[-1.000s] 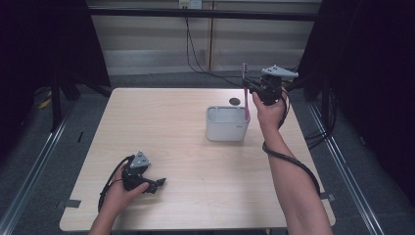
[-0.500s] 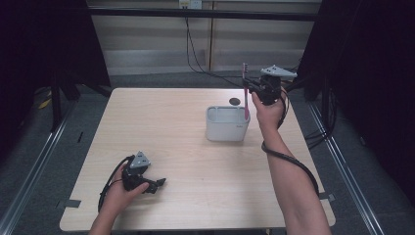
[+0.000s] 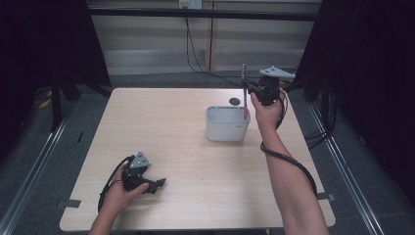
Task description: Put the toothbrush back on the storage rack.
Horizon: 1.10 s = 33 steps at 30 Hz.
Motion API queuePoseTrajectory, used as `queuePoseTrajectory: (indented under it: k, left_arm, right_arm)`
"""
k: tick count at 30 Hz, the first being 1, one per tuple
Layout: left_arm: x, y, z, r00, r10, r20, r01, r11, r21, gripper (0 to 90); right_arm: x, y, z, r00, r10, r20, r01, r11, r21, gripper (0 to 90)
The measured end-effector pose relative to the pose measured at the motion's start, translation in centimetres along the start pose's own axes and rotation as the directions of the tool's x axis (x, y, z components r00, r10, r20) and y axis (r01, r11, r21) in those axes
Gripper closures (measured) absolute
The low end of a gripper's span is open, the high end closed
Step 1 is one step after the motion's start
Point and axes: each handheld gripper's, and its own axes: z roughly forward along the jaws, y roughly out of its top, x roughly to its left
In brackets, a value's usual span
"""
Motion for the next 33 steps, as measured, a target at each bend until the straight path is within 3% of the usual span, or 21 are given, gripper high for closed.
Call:
queuePoseTrajectory:
  k: [18,33]
  left_arm:
    - [0.0,0.0,0.0,1.0000,0.003,-0.005,-0.003,1.0000,-0.005,6.9]
    - [-0.1,0.0,0.0,1.0000,-0.003,-0.001,0.002,1.0000,-0.007,6.9]
  right_arm:
    - [0.3,-1.2,0.5,1.0000,-0.009,0.002,0.009,1.000,0.010,83.6]
    - [0.3,-2.0,-0.7,0.9997,-0.022,-0.013,0.022,1.000,-0.002,83.4]
